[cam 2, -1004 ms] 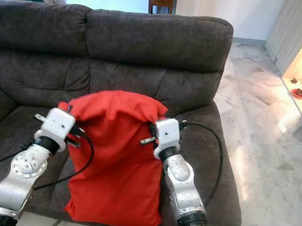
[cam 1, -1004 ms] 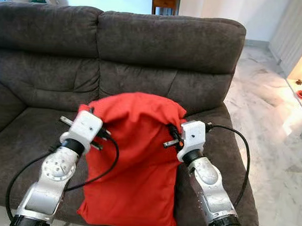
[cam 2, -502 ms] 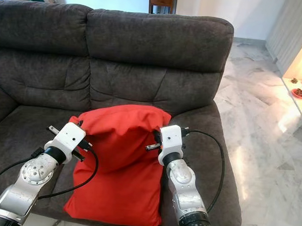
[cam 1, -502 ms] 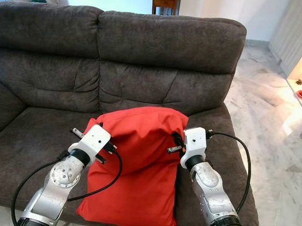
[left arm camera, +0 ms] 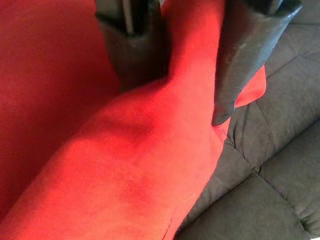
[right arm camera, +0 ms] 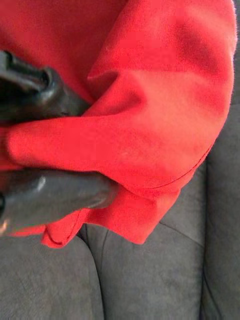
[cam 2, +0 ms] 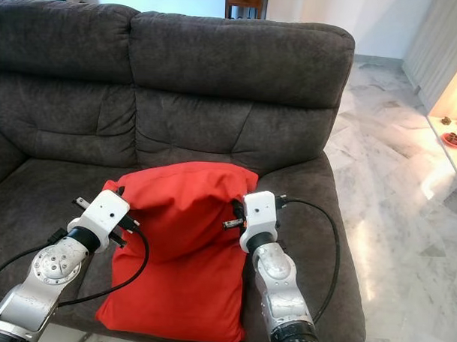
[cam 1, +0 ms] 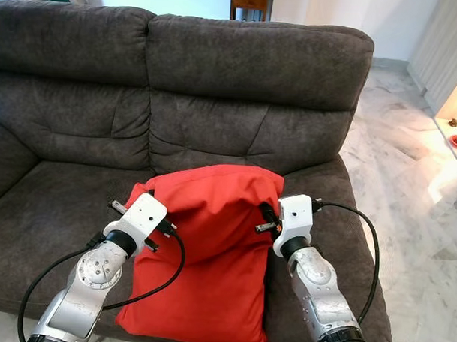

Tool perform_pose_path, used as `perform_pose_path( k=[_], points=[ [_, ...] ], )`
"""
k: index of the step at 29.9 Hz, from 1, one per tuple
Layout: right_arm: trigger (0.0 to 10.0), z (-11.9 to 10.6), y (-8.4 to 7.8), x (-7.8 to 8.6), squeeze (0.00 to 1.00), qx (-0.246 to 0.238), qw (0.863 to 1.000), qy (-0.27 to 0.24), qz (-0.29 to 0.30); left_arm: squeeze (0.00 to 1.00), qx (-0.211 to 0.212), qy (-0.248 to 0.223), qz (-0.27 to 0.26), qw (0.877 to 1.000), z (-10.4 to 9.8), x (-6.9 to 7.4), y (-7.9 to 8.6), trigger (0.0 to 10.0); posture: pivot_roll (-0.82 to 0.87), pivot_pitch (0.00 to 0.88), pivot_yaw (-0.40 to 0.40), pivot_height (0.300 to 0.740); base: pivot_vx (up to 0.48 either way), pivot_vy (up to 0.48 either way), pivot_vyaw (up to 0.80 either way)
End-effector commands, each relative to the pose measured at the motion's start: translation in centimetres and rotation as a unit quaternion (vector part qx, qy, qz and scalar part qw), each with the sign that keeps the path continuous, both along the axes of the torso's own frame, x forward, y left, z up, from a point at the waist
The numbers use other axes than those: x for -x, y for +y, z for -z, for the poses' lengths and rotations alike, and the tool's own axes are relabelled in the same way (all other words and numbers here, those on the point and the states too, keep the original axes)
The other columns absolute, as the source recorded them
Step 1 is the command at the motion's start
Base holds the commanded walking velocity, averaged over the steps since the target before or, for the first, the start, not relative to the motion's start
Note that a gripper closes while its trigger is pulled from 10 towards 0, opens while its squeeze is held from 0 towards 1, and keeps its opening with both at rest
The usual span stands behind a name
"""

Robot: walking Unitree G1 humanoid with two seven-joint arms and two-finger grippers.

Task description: Move the pillow to the sofa from floor

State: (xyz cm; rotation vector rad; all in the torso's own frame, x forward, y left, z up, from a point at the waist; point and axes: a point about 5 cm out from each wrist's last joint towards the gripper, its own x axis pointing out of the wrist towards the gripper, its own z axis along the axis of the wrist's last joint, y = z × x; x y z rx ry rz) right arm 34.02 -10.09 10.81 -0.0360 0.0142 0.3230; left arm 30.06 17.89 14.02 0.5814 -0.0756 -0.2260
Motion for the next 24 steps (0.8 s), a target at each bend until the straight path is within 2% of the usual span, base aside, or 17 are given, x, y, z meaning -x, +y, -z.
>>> perform_pose_path(
  k=[1, 4, 11, 17, 18, 19, 20, 21, 23, 24],
  points=[
    [10.0, -0.2, 0.0, -0.1, 1.0, -0.006, 1.0, -0.006, 0.007, 1.0, -0.008, 0.008, 0.005, 1.0, 0.3, 0.1, -0.2, 10.0, 0.06, 0.125, -0.003, 0.74, 0.0, 0.0, 0.0],
    [10.0, -0.3, -0.1, -0.2, 1.0, 0.006, 1.0, -0.011, 0.012, 1.0, -0.011, 0.006, 0.005, 1.0, 0.2, 0.0, -0.2, 10.0, 0.06, 0.125, -0.002, 0.74, 0.0, 0.0, 0.0],
    [10.0, -0.1, -0.1, 0.0, 1.0, -0.005, 1.0, -0.01, 0.015, 1.0, -0.015, 0.006, 0.013, 1.0, 0.2, 0.1, -0.4, 10.0, 0.06, 0.12, 0.004, 0.74, 0.0, 0.0, 0.0],
    [10.0, 0.2, -1.3, 0.1, 1.0, -0.012, 0.999, -0.004, 0.051, 1.0, -0.032, 0.004, -0.022, 0.999, 0.3, -0.1, 0.7, 10.0, 0.07, 0.115, 0.004, 0.74, 0.0, 0.0, 0.0],
    [10.0, 0.4, -1.9, 0.1, 1.0, -0.016, 0.997, 0.002, 0.071, 0.0, -0.036, 0.006, -0.034, 0.999, 0.4, -0.2, 1.2, 10.0, 0.07, 0.113, 0.003, 0.74, 0.0, 0.0, 0.0],
    [10.0, 0.9, -3.0, 0.2, 0.22, -0.02, 0.995, 0.014, 0.101, 0.0, -0.022, 0.016, -0.044, 0.999, 0.8, 0.0, 1.8, 10.0, 0.07, 0.113, 0.003, 0.74, 0.0, 0.0, 0.0],
    [10.0, 0.9, -3.0, 0.2, 0.22, -0.02, 0.995, 0.014, 0.101, 0.0, -0.022, 0.016, -0.044, 0.999, 0.8, 0.0, 1.8, 10.0, 0.07, 0.113, 0.003, 0.74, 0.0, 0.0, 0.0],
    [10.0, 1.6, -4.0, 0.4, 0.0, -0.027, 0.991, 0.027, 0.125, 0.0, -0.006, 0.032, -0.056, 0.998, 1.6, 0.2, 2.5, 10.0, 0.07, 0.112, 0.004, 0.74, 0.0, 0.0, 0.0],
    [10.0, 2.9, -5.5, 1.0, 0.0, -0.024, 0.987, 0.05, 0.153, 0.0, 0.015, 0.057, -0.072, 0.996, 3.1, 0.8, 3.3, 10.0, 0.07, 0.109, 0.003, 0.74, 0.0, 0.0, 0.0],
    [10.0, 4.0, -6.6, 1.7, 0.0, -0.017, 0.983, 0.066, 0.169, 0.0, 0.025, 0.083, -0.089, 0.992, 4.5, 1.3, 4.1, 10.0, 0.07, 0.107, 0.004, 0.74, 0.0, 0.0, 0.0]
  ],
)
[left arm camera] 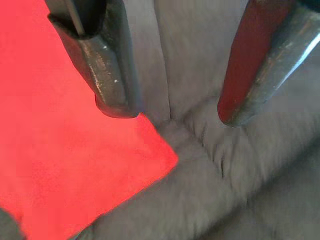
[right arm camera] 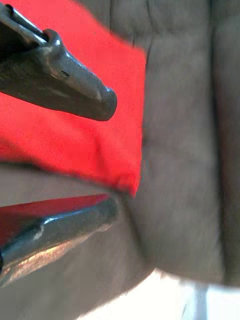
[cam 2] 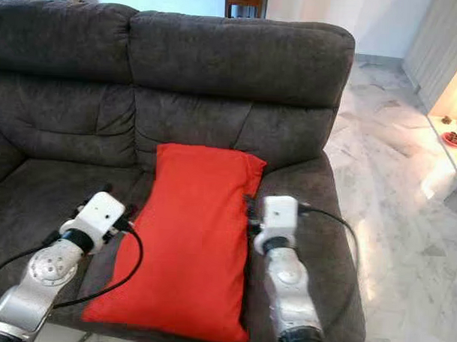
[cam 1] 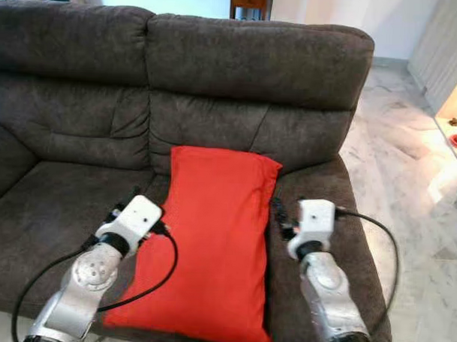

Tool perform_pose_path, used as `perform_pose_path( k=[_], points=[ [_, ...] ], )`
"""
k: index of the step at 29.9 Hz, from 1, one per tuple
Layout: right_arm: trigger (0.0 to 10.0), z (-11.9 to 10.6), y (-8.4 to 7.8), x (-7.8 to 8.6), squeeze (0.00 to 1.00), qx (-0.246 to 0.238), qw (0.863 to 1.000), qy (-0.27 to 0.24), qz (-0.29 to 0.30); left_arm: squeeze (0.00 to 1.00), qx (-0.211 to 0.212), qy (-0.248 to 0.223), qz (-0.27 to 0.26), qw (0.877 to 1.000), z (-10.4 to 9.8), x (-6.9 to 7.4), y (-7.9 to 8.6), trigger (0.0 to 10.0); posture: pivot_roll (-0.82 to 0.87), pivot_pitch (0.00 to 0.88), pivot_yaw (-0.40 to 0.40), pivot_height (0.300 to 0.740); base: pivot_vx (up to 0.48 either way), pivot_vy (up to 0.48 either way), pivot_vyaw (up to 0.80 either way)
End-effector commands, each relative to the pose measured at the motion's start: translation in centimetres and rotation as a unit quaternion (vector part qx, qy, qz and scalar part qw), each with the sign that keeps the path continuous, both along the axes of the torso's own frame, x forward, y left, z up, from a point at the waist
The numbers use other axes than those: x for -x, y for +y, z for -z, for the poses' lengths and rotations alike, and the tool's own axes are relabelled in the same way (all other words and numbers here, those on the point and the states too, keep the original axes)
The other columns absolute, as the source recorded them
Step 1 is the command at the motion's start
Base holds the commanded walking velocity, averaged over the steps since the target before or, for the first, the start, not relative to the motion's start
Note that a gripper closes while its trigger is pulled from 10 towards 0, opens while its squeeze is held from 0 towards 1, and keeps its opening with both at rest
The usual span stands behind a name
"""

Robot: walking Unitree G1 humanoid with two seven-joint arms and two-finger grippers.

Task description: Move the pillow to the sofa from floor

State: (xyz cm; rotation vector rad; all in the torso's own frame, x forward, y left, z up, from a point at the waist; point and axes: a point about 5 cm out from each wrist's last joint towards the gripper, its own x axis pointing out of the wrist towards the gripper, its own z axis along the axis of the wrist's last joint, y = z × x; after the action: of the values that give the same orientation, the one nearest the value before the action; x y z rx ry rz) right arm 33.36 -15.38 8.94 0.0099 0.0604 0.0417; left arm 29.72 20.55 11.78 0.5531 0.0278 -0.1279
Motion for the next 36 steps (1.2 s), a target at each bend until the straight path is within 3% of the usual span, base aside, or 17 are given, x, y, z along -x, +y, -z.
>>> perform_pose_path(
  k=[1, 6, 11, 12, 15, 17, 21, 25, 26, 32, 36],
  points=[
    [10.0, 3.5, -2.6, 2.0, 0.0, 0.0, 0.997, 0.063, 0.046, 0.0, 0.024, 0.077, -0.049, 0.996, 4.0, 1.7, 2.3, 10.0, 0.06, 0.103, 0.005, 0.74, 0.0, 0.0, 0.0],
    [10.0, 8.3, -7.4, 6.4, 0.0, 0.046, 0.98, 0.152, 0.116, 0.0, 0.047, 0.166, -0.12, 0.978, 8.9, 4.6, 4.8, 10.0, 0.04, 0.097, 0.011, 0.74, 0.0, 0.0, 0.0],
    [10.0, 11.9, -13.1, 12.7, 0.0, 0.072, 0.937, 0.248, 0.236, 0.0, 0.044, 0.219, -0.147, 0.964, 12.2, 7.3, 5.4, 10.0, 0.03, 0.062, 0.023, 0.74, 0.0, 0.0, 0.0],
    [10.0, 11.9, -13.1, 12.7, 0.0, 0.072, 0.937, 0.248, 0.236, 0.0, 0.044, 0.219, -0.147, 0.964, 12.2, 7.3, 5.4, 10.0, 0.03, 0.062, 0.023, 0.74, 0.0, 0.0, 0.0],
    [10.0, 13.3, -14.4, 15.5, 0.0, 0.061, 0.917, 0.293, 0.265, 0.0, 0.028, 0.266, -0.142, 0.953, 14.4, 8.9, 5.2, 10.0, 0.01, 0.018, 0.033, 0.74, 0.0, 0.0, 0.0],
    [10.0, 14.0, -14.7, 16.6, 0.0, 0.055, 0.905, 0.318, 0.277, 0.0, 0.032, 0.284, -0.14, 0.948, 15.3, 9.2, 4.9, 10.0, 0.01, 0.0, 0.041, 0.74, 0.0, 0.0, 0.0],
    [10.0, 15.0, -14.1, 17.6, 0.0, 0.03, 0.896, 0.343, 0.282, 0.0, 0.034, 0.307, -0.131, 0.942, 16.1, 9.2, 4.2, 10.0, -0.01, 0.0, 0.046, 0.74, 0.0, 0.0, 0.0],
    [10.0, 16.7, -11.8, 18.9, 0.0, 0.007, 0.883, 0.393, 0.256, 0.0, 0.06, 0.344, -0.156, 0.924, 17.5, 9.9, 3.7, 10.0, -0.02, 0.0, 0.041, 0.74, 0.0, 0.0, 0.0],
    [10.0, 17.4, -10.5, 19.4, 0.0, 0.007, 0.878, 0.418, 0.232, 0.0, 0.069, 0.358, -0.17, 0.916, 18.0, 10.6, 3.6, 10.0, -0.02, 0.0, 0.04, 0.74, 0.0, 0.0, 0.0],
    [10.0, 18.2, -8.7, 20.0, 0.0, -0.014, 0.868, 0.448, 0.215, 0.0, 0.084, 0.401, -0.175, 0.895, 19.3, 12.2, 2.9, 10.0, -0.01, 0.0, 0.029, 0.74, 0.0, 0.0, 0.0],
    [10.0, 18.2, -8.3, 19.6, 0.0, -0.014, 0.875, 0.443, 0.193, 0.0, 0.067, 0.416, -0.141, 0.896, 19.7, 12.4, 2.0, 10.0, -0.02, 0.0, 0.031, 0.74, 0.0, 0.0, 0.0]
  ],
)
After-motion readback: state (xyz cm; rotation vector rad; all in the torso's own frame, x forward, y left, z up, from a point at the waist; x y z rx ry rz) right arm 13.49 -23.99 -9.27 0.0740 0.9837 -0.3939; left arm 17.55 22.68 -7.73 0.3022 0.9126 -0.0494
